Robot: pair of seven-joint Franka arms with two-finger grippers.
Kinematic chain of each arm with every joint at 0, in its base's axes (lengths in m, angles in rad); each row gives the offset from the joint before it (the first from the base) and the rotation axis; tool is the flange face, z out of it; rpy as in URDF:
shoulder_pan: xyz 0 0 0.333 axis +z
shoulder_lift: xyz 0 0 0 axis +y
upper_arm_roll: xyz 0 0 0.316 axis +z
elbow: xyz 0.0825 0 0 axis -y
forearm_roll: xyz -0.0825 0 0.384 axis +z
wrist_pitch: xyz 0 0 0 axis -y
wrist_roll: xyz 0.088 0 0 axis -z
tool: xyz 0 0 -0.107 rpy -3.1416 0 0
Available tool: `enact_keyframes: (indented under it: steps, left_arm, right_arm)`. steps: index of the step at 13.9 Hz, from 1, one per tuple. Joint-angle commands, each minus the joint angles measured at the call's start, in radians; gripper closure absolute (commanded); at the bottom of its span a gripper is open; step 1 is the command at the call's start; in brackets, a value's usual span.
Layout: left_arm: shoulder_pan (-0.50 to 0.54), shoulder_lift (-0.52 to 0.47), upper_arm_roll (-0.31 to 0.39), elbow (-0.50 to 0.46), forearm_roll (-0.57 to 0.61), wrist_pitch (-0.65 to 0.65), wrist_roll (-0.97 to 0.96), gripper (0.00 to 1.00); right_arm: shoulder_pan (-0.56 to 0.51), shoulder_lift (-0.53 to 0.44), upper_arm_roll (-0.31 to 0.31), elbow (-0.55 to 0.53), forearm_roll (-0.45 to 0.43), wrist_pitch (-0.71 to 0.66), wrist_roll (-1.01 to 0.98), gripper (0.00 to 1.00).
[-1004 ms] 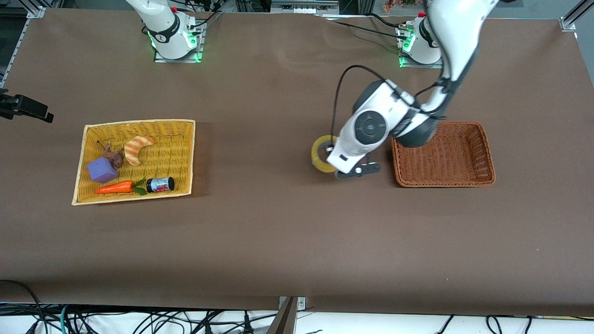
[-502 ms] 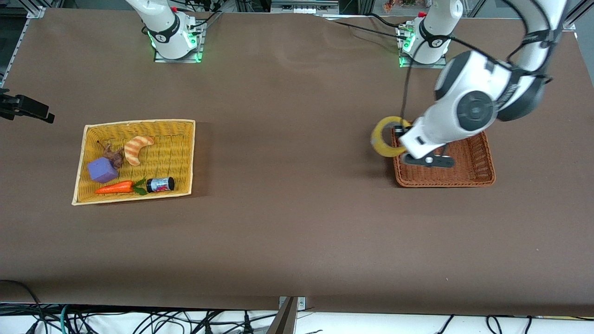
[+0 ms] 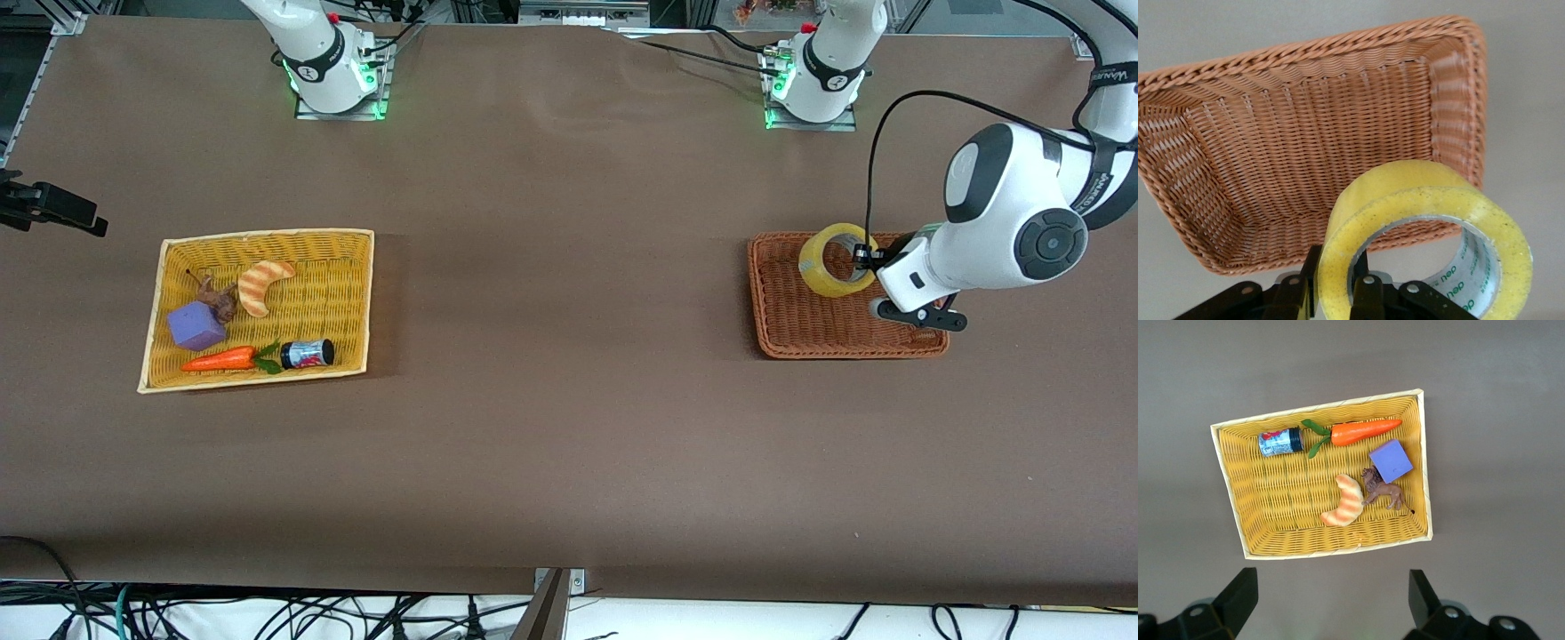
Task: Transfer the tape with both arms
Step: 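Lift the tape with the left gripper and lower it into the wicker basket, then open the left gripper and raise it away from the basket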
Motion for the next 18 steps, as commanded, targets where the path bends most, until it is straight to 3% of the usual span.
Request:
enact_keyframes:
  steps: [1, 6, 7, 12, 15, 16, 18]
  left_arm:
    - [0.031, 0.049, -0.015, -0.037, 0.057, 0.077, 0.026, 1.0]
    - [0.063, 0.165, -0.013, -0.039, 0.114, 0.118, 0.025, 1.0]
    - [0.063, 0.192, -0.01, -0.039, 0.116, 0.141, 0.025, 0.95]
    - [0.071, 0.246, -0.002, -0.033, 0.163, 0.177, 0.013, 0.29]
    - [0.074, 0.214, -0.007, -0.021, 0.16, 0.145, 0.019, 0.12]
    - [0.074, 0.184, -0.008, -0.004, 0.148, 0.113, 0.023, 0.02]
    - [0.08, 0.124, -0.013, 0.056, 0.075, 0.013, 0.025, 0.0]
  right_arm:
    - [0.0, 0.007, -0.003, 0.021, 0.014, -0.006, -0.015, 0.0]
    - [0.0, 0.007, -0.003, 0.021, 0.014, -0.005, -0.012, 0.0]
    - [-0.001, 0.007, -0.003, 0.021, 0.014, -0.006, -0.012, 0.0]
    - [-0.001, 0.007, -0.003, 0.021, 0.014, -0.006, -0.012, 0.0]
    - [-0.001, 0.007, -0.003, 0.021, 0.015, -0.006, -0.012, 0.0]
    - [-0.001, 0.007, -0.003, 0.021, 0.015, -0.006, -0.012, 0.0]
    - [-0.001, 0.007, -0.003, 0.021, 0.015, -0.006, -0.012, 0.0]
